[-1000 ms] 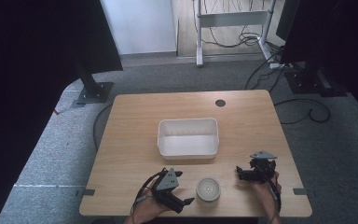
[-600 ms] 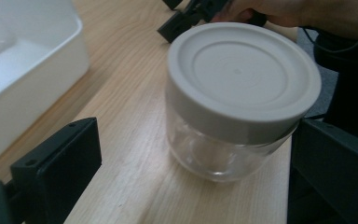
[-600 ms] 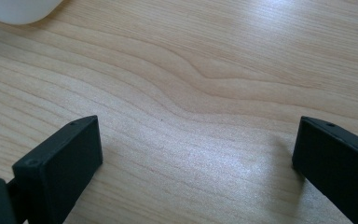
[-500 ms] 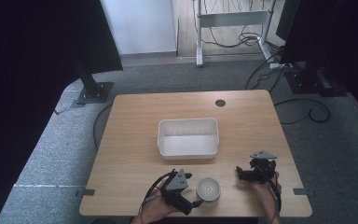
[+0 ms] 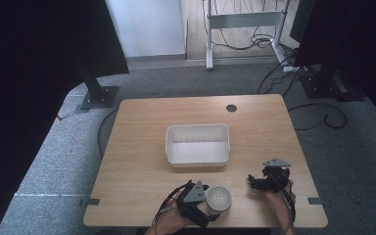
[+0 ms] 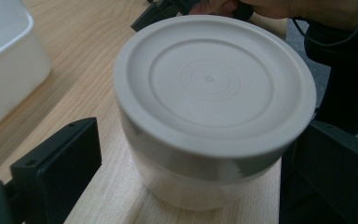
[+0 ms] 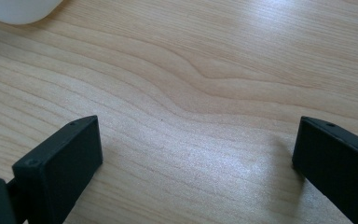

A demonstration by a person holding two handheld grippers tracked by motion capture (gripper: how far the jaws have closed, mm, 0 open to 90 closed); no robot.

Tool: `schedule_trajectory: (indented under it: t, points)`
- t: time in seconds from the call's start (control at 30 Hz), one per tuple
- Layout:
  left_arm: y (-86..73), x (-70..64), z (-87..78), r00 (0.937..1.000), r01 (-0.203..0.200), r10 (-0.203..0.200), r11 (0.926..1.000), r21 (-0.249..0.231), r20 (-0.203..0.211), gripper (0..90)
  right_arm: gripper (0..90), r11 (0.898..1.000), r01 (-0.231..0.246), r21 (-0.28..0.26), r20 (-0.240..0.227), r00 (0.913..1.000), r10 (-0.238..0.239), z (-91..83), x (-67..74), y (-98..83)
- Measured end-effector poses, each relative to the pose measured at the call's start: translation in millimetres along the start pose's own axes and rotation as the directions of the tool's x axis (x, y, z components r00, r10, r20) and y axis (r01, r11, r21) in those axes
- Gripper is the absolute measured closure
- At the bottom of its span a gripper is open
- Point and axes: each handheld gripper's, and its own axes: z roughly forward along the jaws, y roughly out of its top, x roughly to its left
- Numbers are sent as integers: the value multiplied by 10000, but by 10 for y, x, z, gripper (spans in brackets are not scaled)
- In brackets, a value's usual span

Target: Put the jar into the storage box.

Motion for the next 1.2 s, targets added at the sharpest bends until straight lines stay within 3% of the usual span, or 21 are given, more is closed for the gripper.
schedule_trajectory:
  t: [0.4,0.67,1.2]
  points:
    - [-21,-4,158,9995,317,-317,9994,152,-11,32,9,10000,-3,-1,-1,10000,3,0,0,0]
    - [21,-44,262,9998,-63,68,9994,338,-161,91,9,10000,2,-1,-2,10000,-2,0,0,0]
    - [45,-41,214,9986,133,-113,9992,370,-519,102,9,10000,5,0,-2,10000,-5,0,0,0]
